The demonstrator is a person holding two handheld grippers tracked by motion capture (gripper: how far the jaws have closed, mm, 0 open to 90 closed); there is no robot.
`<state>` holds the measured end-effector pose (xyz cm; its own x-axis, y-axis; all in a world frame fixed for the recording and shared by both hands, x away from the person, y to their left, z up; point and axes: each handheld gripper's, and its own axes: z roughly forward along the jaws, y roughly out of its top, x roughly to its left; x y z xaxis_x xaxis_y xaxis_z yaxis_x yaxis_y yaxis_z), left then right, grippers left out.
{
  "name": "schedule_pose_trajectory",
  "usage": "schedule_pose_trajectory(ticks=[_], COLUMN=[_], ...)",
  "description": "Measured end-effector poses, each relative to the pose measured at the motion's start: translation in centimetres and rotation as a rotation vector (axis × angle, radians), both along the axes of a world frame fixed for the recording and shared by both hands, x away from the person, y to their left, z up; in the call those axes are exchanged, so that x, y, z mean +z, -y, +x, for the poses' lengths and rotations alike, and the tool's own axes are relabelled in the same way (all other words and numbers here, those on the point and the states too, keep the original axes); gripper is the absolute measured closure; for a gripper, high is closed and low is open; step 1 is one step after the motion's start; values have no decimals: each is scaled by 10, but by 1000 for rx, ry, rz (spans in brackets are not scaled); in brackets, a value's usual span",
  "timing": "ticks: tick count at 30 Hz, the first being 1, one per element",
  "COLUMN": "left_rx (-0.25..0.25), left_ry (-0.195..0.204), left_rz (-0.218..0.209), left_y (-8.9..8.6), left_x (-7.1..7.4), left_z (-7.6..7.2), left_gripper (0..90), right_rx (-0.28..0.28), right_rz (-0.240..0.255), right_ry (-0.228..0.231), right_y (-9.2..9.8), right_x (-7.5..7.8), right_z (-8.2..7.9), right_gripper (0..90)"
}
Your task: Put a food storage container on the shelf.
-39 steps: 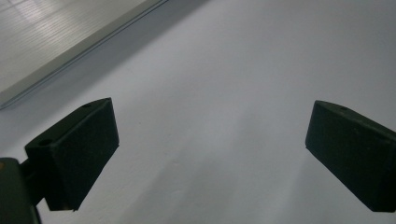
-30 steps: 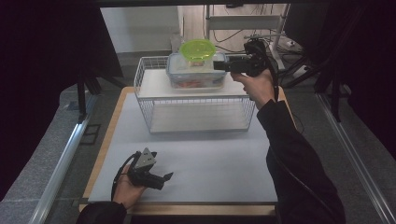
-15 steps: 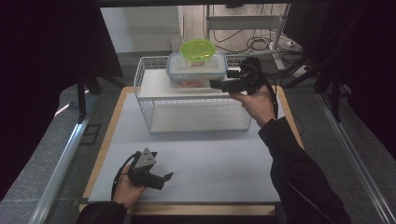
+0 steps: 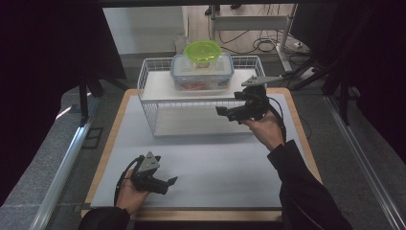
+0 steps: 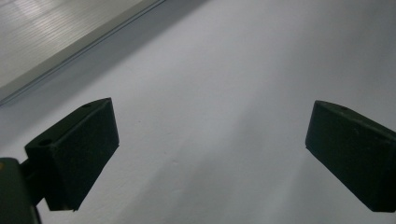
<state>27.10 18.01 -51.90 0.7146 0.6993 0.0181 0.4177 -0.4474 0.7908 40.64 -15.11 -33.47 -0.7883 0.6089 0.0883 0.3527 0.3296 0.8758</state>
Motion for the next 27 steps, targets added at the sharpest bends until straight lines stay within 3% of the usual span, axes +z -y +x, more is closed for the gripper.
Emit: schedule_pose_trajectory(ticks=[13,22,27], left_rx=[0,4,2], left_ry=[-2,-4,-2], left_rz=[-1,-2,4], left_y=[0,1,1], left_x=[0,-1,-1], left_z=[0,0,0], left_gripper=[27,27,27], right_rx=[4,-31,-52], right_rz=[-56,-96,-92], right_ry=[-1,11,21], right_y=[17,34,44], right_x=[-49,-82,-98], right_z=[-29,-50,-59], right_gripper=[36,8,0])
